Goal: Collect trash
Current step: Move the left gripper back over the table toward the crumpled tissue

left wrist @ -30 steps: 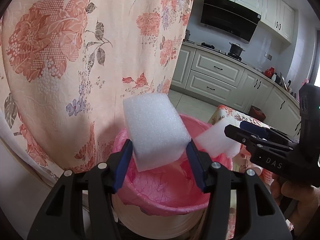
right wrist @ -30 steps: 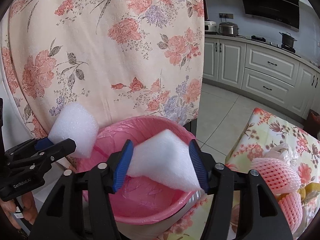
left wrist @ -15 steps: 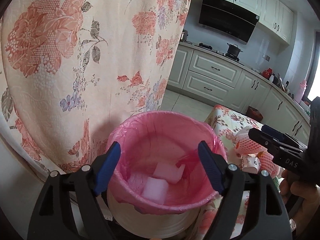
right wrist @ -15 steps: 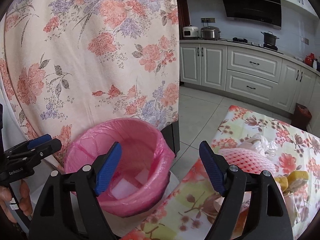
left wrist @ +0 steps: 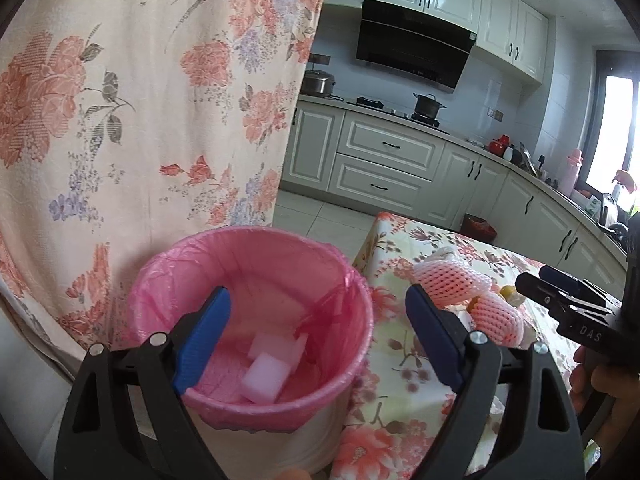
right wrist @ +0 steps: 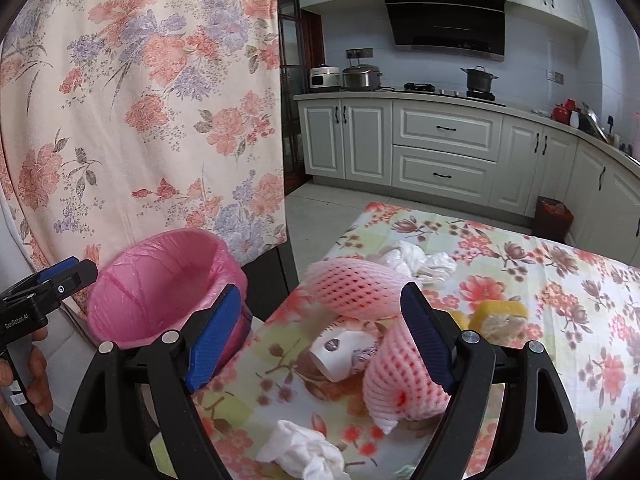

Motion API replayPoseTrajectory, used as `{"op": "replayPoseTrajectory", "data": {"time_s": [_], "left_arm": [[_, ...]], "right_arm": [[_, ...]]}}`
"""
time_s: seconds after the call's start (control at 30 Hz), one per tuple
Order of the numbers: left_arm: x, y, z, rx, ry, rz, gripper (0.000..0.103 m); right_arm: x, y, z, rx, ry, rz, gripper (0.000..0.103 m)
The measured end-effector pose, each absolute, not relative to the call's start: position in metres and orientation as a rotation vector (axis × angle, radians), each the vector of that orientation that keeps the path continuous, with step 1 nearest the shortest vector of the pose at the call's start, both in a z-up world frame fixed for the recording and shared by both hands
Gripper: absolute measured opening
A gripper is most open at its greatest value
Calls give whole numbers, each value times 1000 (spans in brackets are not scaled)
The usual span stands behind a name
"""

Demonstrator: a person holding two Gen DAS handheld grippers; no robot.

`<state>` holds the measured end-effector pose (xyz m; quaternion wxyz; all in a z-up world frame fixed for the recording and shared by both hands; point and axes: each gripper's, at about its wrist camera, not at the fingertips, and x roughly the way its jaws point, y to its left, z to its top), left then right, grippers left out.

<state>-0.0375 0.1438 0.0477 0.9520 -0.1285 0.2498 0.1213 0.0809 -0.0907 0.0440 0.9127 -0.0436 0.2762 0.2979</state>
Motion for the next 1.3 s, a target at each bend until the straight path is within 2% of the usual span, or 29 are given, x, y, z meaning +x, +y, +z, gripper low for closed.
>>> {"op": "replayPoseTrajectory", "data": {"time_s": [0.4,0.5,0.83,1.3], "left_arm": [[-15,86,32,-232,552,111,84],[-10,74,26,-224,571,84,80],[2,35,11,-208,620,-6,79],[20,1,-34,-224,741,-130,59]], "right_arm": [[82,-170,25,-39,599,491,77],[81,-188,17,-31,611,466,77],[73,-216,-8,-17,661,432,77],[51,-213,-44,-62,749,439,77]]}}
